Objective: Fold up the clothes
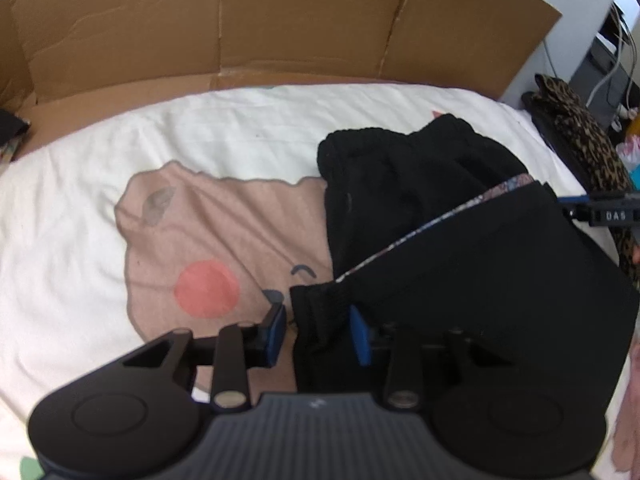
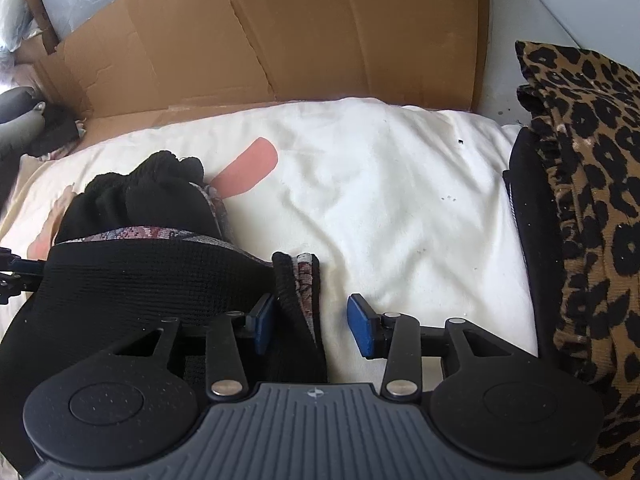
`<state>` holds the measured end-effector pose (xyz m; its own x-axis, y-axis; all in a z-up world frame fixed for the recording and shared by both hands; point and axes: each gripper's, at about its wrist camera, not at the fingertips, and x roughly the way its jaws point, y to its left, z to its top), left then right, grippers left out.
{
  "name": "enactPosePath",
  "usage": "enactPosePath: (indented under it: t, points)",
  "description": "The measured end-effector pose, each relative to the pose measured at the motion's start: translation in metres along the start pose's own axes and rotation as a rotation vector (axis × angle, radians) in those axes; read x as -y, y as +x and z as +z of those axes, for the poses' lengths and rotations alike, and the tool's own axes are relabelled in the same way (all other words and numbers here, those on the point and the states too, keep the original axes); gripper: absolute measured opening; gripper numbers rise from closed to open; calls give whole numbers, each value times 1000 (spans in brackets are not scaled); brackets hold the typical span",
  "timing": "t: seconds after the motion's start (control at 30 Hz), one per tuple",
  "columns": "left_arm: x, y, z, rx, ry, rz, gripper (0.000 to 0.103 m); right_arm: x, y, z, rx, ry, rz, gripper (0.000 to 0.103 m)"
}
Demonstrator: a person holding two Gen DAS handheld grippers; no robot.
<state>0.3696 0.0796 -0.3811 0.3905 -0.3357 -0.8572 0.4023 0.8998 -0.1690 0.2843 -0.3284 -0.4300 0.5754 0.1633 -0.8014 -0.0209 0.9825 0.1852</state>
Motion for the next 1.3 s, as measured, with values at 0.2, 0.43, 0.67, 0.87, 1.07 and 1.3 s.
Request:
enactPosePath:
  t: [0.2,0.43,0.67,0.87,1.07,1.3]
  points:
    - [-5,1,-1,-4,-45,-17,37,-7,3,-2,7,-42,-17,51]
    - [-8,3,1,-9,-80,-49,26,-9,6,0,6,-102,14,42]
    - [-11,3,1,-13,-114,-75,20,-16,5,2,10,-168,24,23]
    - [-14,-4,2,-10,-136,-87,8,-17,-1,4,27,-180,37,7]
    - [-25,-34,6,38,-197,-117,7,-8,-36,15,116,-96,41,6]
    - [-23,-67,12,90,-214,-159,7,-4,-68,21,179,-8,64,6]
